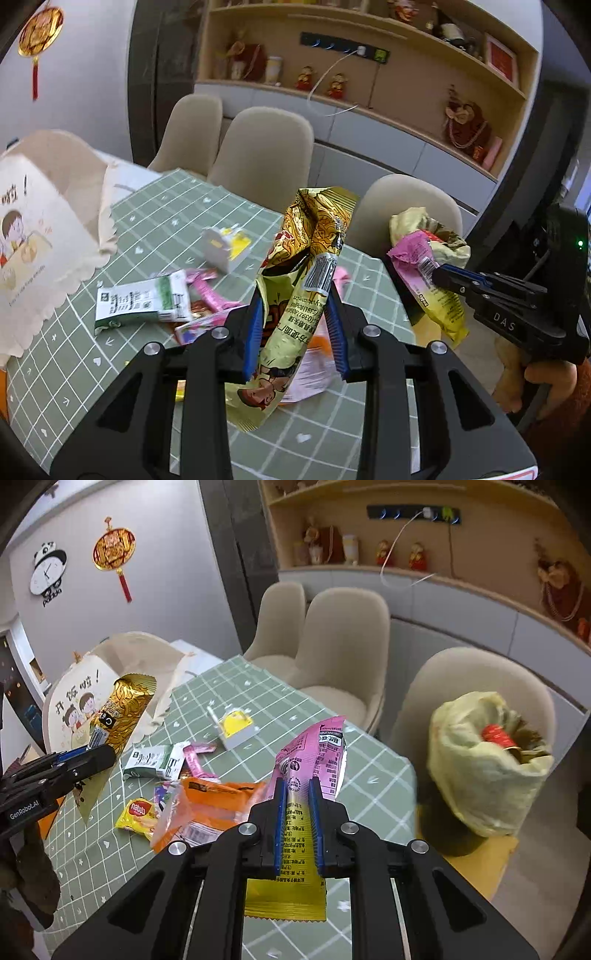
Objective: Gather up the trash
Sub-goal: 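Carry both wrappers to the yellow bag and open the left gripper over it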
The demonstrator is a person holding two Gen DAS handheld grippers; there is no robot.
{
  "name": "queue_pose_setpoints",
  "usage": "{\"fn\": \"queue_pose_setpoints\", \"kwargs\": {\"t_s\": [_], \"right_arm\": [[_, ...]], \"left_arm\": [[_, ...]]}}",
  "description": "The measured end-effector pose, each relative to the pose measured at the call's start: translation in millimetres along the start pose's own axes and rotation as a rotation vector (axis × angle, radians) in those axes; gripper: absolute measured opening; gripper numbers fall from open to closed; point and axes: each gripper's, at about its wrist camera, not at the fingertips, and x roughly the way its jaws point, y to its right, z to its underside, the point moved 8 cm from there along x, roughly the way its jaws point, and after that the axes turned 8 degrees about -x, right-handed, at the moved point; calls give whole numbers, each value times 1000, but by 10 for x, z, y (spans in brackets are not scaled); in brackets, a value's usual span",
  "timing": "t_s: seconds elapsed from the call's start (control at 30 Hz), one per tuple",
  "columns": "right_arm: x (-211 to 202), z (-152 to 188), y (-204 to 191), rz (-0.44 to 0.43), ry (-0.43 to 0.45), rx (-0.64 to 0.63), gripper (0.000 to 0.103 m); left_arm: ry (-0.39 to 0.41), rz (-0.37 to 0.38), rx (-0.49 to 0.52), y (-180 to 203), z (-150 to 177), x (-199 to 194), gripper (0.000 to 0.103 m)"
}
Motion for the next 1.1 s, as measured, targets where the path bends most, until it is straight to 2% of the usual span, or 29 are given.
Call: {"fn": "queue_pose_setpoints", "kwargs": {"t_s": [0.27,0.5,0.8,0.93,1.1], "right_arm": [[-291,127,504,33,32,29,13],[-390,77,1236,59,63,49,13],[-326,-178,2474,85,108,50,13],[-279,-234,3084,116,121,85,13],[-218,-219,3703,148,124,135,13]], "left_arm": [[9,14,50,578,23,8,30],[25,25,64,1170,-122,301,31],[9,57,112,2383,-389,1088,31],[-41,98,142,2990,-410,1570,31],[-89,118,183,3475,-388,2019,31]]}}
